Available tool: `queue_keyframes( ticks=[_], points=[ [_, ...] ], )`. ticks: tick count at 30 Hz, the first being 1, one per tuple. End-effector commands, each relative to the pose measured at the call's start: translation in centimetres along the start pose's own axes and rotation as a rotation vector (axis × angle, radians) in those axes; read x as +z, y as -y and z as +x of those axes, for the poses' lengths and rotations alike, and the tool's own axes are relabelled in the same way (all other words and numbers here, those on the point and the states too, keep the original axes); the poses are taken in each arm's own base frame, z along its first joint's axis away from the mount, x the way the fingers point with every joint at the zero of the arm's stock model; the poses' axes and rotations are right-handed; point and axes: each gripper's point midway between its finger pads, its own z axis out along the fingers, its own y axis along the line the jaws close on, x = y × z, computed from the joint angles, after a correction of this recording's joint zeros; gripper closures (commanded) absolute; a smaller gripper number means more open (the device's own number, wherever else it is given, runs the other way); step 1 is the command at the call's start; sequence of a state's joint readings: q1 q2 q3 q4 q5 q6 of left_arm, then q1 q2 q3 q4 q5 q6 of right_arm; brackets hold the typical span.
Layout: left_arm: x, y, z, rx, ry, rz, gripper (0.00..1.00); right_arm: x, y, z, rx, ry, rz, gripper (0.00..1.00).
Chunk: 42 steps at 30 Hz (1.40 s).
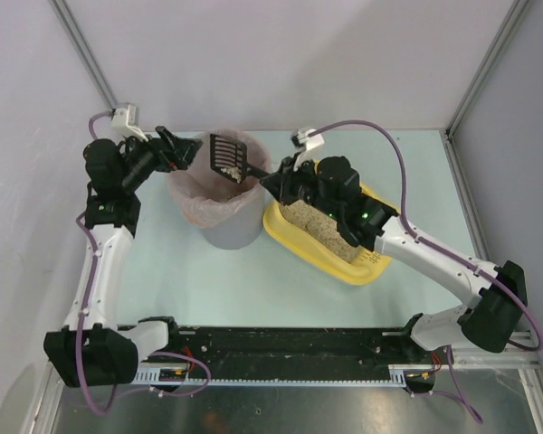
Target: Clean the litter box
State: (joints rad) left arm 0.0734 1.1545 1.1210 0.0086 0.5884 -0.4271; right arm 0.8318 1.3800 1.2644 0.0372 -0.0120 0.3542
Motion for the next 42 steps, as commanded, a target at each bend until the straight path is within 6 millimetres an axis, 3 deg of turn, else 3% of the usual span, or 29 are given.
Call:
queue_keyframes(
  ticks=[1, 5, 6, 9, 13, 21, 27, 33, 38, 41, 42],
  points=[
    [-1.6, -2.4, -1.7, 0.229, 0.026, -0.159, 0.04, -1.0, -1.3, -2.4, -0.314, 0.061, 0.041, 1.00],
    [-1.3, -5.1, 0.4, 0.204, -0.053, -0.241, 0.01, -1.1, -2.8, -1.5, -0.552, 0.009, 0.043, 1.00],
    [-1.2, -5.2, 1.1, 0.188, -0.080, -0.229, 0.00, -1.1, -3.0, -1.8, -0.658, 0.006, 0.050, 1.00],
    [-0.7, -5.9, 2.4, 0.137, -0.131, -0.219, 0.00, -1.2, -4.3, -0.4, -0.836, -0.028, 0.101, 1.00],
    [-0.6, -6.5, 2.9, 0.121, -0.153, -0.229, 0.01, -1.3, -4.4, -0.5, -1.064, -0.040, 0.198, 1.00],
    [-0.7, -7.3, 3.5, 0.112, -0.184, -0.263, 0.04, -1.8, -5.3, -0.6, -1.159, -0.023, 0.220, 1.00],
    [-0.6, -7.5, 3.9, 0.103, -0.199, -0.265, 0.19, -2.3, -6.7, -2.4, -1.036, 0.079, 0.197, 1.00],
    [-0.5, -7.4, 4.1, 0.098, -0.205, -0.255, 0.39, -6.3, -8.1, -6.7, -0.746, 0.208, 0.134, 1.00],
    [-0.5, -7.4, 3.9, 0.101, -0.202, -0.257, 0.53, -10.9, -5.9, -8.0, -0.540, 0.189, 0.202, 1.00],
    [-0.5, -7.4, 3.9, 0.102, -0.202, -0.258, 0.62, -13.0, -2.9, -7.1, -0.439, 0.116, 0.312, 1.00],
    [-0.5, -7.4, 3.9, 0.101, -0.202, -0.258, 0.65, -14.1, -1.1, -5.8, -0.449, 0.034, 0.364, 1.00]
  ],
)
